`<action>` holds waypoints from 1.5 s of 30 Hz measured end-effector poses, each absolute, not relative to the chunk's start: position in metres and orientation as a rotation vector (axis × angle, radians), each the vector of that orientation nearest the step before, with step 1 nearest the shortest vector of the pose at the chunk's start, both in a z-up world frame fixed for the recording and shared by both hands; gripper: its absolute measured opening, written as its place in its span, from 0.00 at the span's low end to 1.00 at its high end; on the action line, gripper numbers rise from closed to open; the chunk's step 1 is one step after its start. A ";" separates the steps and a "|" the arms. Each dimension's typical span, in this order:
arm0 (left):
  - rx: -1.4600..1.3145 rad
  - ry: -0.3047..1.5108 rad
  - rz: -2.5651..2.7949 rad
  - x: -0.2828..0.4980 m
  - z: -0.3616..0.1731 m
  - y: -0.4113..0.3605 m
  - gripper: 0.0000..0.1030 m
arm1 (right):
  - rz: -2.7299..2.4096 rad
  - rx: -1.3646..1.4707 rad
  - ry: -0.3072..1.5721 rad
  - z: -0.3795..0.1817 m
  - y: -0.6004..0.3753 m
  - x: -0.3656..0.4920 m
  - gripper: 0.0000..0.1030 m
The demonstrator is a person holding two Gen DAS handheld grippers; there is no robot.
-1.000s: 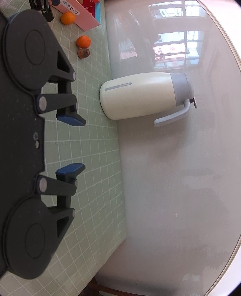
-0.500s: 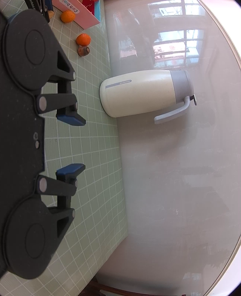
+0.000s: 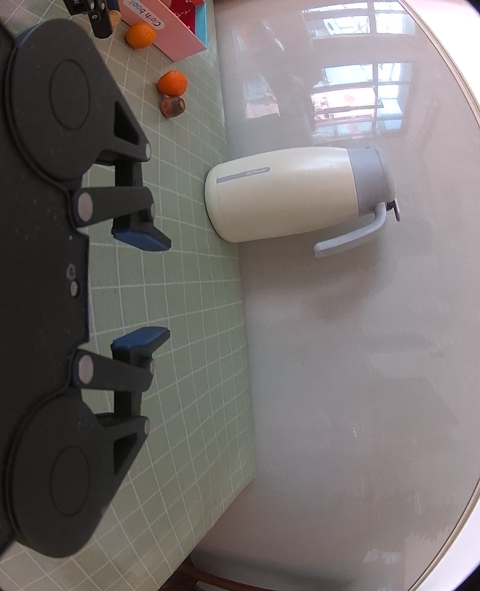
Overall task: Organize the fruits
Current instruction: 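Carry the tan fruit into the red box and open the left gripper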
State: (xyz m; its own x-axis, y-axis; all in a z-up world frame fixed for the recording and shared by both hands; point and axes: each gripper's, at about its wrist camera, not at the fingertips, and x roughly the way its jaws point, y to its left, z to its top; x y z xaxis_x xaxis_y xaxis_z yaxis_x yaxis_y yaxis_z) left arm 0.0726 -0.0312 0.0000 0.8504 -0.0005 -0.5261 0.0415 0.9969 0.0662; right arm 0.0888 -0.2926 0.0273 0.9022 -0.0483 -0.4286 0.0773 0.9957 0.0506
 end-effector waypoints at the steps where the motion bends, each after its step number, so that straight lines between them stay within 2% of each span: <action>1: 0.072 0.547 -0.021 0.071 0.002 -0.030 0.25 | -0.062 0.065 0.442 0.027 -0.291 0.089 0.44; 14: 0.041 0.479 0.003 0.053 0.025 -0.003 0.25 | -0.031 0.045 0.453 0.026 -0.269 0.093 0.44; 45: -0.008 0.487 0.188 0.053 0.019 0.079 0.25 | 0.023 0.012 0.465 0.023 -0.231 0.102 0.44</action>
